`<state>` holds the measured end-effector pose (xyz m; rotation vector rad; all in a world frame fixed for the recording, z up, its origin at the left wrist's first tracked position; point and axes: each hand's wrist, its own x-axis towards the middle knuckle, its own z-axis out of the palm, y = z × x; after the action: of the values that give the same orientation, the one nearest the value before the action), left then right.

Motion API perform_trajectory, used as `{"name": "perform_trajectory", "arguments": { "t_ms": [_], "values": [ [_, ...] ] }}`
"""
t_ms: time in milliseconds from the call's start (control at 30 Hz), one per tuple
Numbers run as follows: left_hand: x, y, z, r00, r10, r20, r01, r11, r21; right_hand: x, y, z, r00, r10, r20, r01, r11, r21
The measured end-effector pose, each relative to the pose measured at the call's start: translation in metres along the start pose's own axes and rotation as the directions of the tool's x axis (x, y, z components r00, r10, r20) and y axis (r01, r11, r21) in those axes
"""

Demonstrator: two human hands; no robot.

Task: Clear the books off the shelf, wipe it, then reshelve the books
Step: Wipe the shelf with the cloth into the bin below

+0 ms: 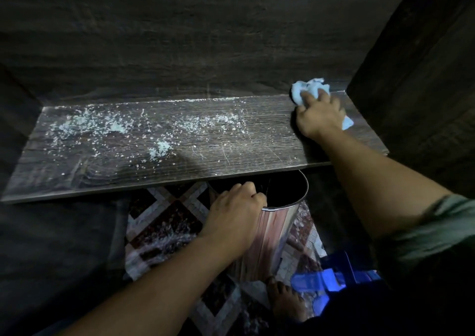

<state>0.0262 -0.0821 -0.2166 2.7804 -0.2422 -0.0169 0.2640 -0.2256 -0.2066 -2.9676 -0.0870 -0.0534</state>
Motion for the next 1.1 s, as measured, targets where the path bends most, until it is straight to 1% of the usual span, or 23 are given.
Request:
{"name": "perform_trajectory", "arguments": {
  "t_ms": [33, 100, 167, 200, 233, 300, 333, 367, 400, 433, 500, 533, 600, 700, 767, 867, 900, 933, 967, 1000, 1033, 1067, 1100],
  "values": [
    [-0.001, -0.001, 0.0, 1.0, -0.003, 0.0, 0.003, 1.0, 0.005, -0.006, -0.008, 0.0, 0.996, -0.086, -0.019, 0.085, 0.996, -0.012],
    [-0.002, -0.001, -0.001, 1.0, -0.01, 0.004, 0.01, 1.0, 0.005, -0.018, -0.019, 0.001, 0.961, -0.275, 0.0, 0.275, 0.961, -0.036],
    [-0.004, -0.001, -0.002, 1.0, -0.018, 0.01, 0.018, 1.0, 0.005, -0.031, -0.02, 0.006, 0.901, -0.433, 0.006, 0.433, 0.901, 0.028],
    [-0.005, -0.001, -0.003, 1.0, -0.02, 0.011, 0.02, 1.0, 0.009, -0.035, -0.02, 0.006, 0.882, -0.468, -0.047, 0.47, 0.876, 0.105],
    [-0.006, -0.002, -0.003, 1.0, -0.021, 0.007, 0.021, 1.0, 0.011, -0.037, -0.018, 0.004, 0.885, -0.447, -0.131, 0.465, 0.864, 0.193],
    [-0.007, -0.003, -0.003, 1.0, -0.023, -0.003, 0.023, 1.0, 0.011, -0.033, -0.019, -0.004, 0.894, -0.321, -0.313, 0.413, 0.86, 0.3],
    [-0.007, -0.003, -0.003, 1.0, -0.025, -0.007, 0.025, 1.0, 0.012, -0.03, -0.021, -0.009, 0.886, -0.277, -0.371, 0.397, 0.867, 0.302],
    [-0.008, -0.004, -0.002, 1.0, -0.024, -0.011, 0.024, 1.0, 0.017, -0.026, -0.025, -0.013, 0.879, -0.271, -0.392, 0.395, 0.876, 0.279],
    [-0.008, -0.004, -0.002, 1.0, -0.021, -0.015, 0.021, 1.0, 0.022, -0.022, -0.029, -0.015, 0.874, -0.308, -0.375, 0.41, 0.883, 0.228],
    [-0.009, -0.005, -0.001, 1.0, -0.018, -0.017, 0.018, 0.999, 0.027, -0.017, -0.033, -0.014, 0.871, -0.375, -0.316, 0.437, 0.887, 0.151],
    [-0.01, -0.006, -0.001, 1.0, -0.017, -0.018, 0.018, 0.999, 0.036, -0.008, -0.04, -0.007, 0.869, -0.48, -0.122, 0.482, 0.876, -0.011],
    [-0.01, -0.007, -0.001, 1.0, -0.02, -0.015, 0.021, 0.999, 0.044, -0.005, -0.042, -0.001, 0.871, -0.49, -0.042, 0.487, 0.871, -0.061],
    [-0.009, -0.007, -0.003, 1.0, -0.019, -0.019, 0.02, 0.998, 0.057, -0.002, -0.049, 0.005, 0.883, -0.469, 0.027, 0.469, 0.877, -0.104],
    [-0.011, -0.007, -0.003, 0.999, -0.009, -0.036, 0.011, 0.999, 0.049, 0.004, -0.054, -0.001, 0.889, -0.444, 0.113, 0.454, 0.886, -0.089],
    [-0.013, -0.007, -0.002, 0.999, -0.013, -0.035, 0.015, 0.999, 0.051, 0.004, -0.05, -0.007, 0.865, -0.476, 0.157, 0.487, 0.872, -0.041],
    [-0.016, -0.008, -0.004, 0.999, -0.017, -0.041, 0.019, 0.999, 0.046, -0.014, -0.034, -0.011, 0.802, -0.576, 0.16, 0.58, 0.814, 0.023],
    [-0.017, -0.008, -0.004, 0.999, -0.017, -0.034, 0.019, 0.999, 0.05, -0.023, -0.027, -0.013, 0.78, -0.608, 0.146, 0.605, 0.793, 0.069],
    [-0.018, -0.008, -0.005, 0.999, -0.017, -0.028, 0.019, 0.998, 0.058, -0.032, -0.018, -0.016, 0.775, -0.623, 0.106, 0.611, 0.782, 0.125],
    [-0.019, -0.008, -0.005, 0.999, -0.018, -0.027, 0.019, 0.998, 0.064, -0.037, -0.01, -0.02, 0.793, -0.608, 0.038, 0.595, 0.786, 0.17],
    [-0.02, -0.008, -0.005, 0.999, -0.018, -0.027, 0.02, 0.997, 0.068, -0.037, -0.001, -0.025, 0.831, -0.554, -0.054, 0.553, 0.811, 0.192],
    [-0.021, -0.008, -0.006, 0.999, -0.018, -0.026, 0.02, 0.997, 0.072, -0.034, 0.009, -0.029, 0.875, -0.462, -0.146, 0.483, 0.856, 0.185],
    [-0.022, -0.008, -0.005, 1.0, -0.018, -0.02, 0.019, 0.997, 0.078, -0.028, 0.019, -0.032, 0.915, -0.343, -0.212, 0.379, 0.91, 0.165],
    [-0.023, -0.008, -0.006, 1.0, -0.017, -0.01, 0.018, 0.996, 0.089, -0.023, 0.028, -0.032, 0.951, -0.215, -0.221, 0.246, 0.962, 0.121]
  ]
}}
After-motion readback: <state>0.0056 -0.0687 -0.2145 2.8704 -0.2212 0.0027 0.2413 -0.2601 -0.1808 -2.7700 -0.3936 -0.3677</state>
